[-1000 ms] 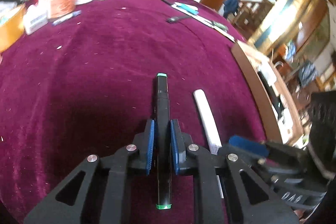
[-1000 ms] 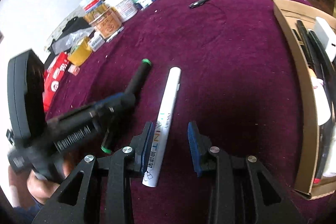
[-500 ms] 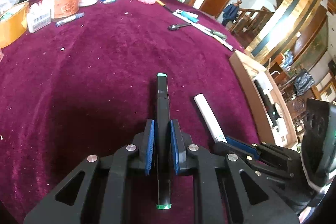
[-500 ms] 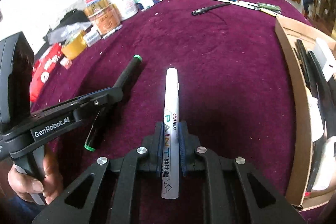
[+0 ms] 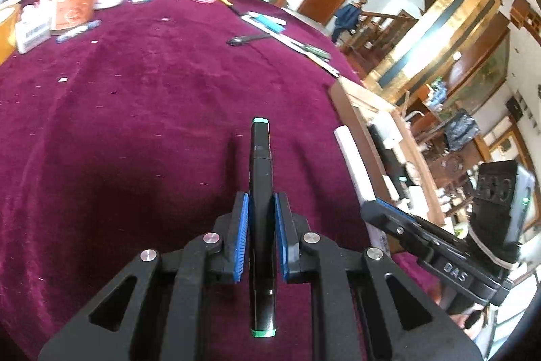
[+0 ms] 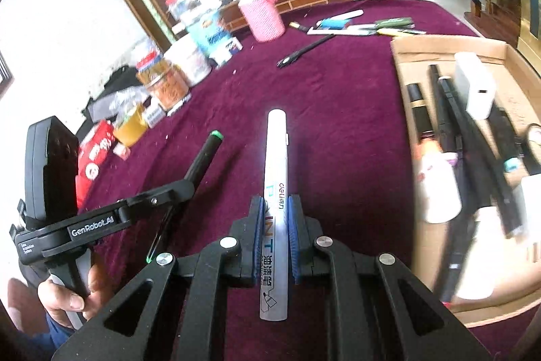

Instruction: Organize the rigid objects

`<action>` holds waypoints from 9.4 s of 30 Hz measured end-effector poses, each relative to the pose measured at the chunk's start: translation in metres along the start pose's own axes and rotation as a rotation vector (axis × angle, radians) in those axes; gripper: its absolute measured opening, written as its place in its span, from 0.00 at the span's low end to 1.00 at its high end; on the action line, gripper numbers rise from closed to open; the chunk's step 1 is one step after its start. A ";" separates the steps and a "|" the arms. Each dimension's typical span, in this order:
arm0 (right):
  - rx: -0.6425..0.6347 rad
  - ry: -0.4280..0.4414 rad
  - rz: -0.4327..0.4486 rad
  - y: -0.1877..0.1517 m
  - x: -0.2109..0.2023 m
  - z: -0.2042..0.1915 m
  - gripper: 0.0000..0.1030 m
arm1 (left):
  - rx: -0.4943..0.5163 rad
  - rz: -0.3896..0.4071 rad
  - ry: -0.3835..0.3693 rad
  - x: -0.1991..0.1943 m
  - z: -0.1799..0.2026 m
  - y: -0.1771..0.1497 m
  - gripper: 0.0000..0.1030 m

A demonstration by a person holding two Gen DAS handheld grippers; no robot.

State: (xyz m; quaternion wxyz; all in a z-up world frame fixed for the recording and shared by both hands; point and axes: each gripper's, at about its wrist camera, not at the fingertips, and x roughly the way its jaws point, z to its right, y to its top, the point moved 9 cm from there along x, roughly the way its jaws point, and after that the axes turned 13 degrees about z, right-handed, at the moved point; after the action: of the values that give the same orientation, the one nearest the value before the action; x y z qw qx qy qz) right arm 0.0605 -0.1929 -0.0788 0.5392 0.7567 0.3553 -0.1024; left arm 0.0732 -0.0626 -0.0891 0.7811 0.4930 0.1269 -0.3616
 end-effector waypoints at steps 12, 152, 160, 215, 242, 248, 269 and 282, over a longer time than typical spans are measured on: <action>0.141 -0.007 0.146 0.033 -0.059 0.064 0.12 | 0.070 -0.062 -0.115 0.012 0.100 -0.001 0.12; 0.180 -0.360 0.048 0.099 -0.023 0.233 0.13 | 0.411 -0.018 0.038 0.158 0.246 -0.027 0.12; 0.181 -0.358 0.049 0.100 -0.023 0.233 0.13 | 0.419 -0.013 0.044 0.157 0.246 -0.028 0.12; 0.179 -0.378 0.095 0.104 -0.033 0.233 0.41 | 0.468 0.075 0.083 0.143 0.250 -0.022 0.34; 0.179 -0.382 0.140 0.107 -0.041 0.231 0.53 | 0.489 0.112 0.104 0.138 0.251 -0.020 0.49; 0.173 -0.395 0.154 0.110 -0.043 0.230 0.57 | 0.490 0.109 0.112 0.137 0.249 -0.019 0.50; 0.098 -0.426 0.273 0.081 -0.113 0.165 0.71 | 0.608 0.199 0.084 0.052 0.247 -0.024 0.80; 0.091 -0.459 0.406 0.024 -0.162 0.130 0.76 | 0.503 0.219 0.042 0.012 0.175 -0.050 0.80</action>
State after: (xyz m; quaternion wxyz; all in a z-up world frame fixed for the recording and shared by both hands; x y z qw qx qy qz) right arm -0.0116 -0.3818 -0.0255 0.5806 0.7924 0.0609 -0.1767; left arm 0.0194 -0.2311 -0.0456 0.6657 0.6897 -0.0048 -0.2850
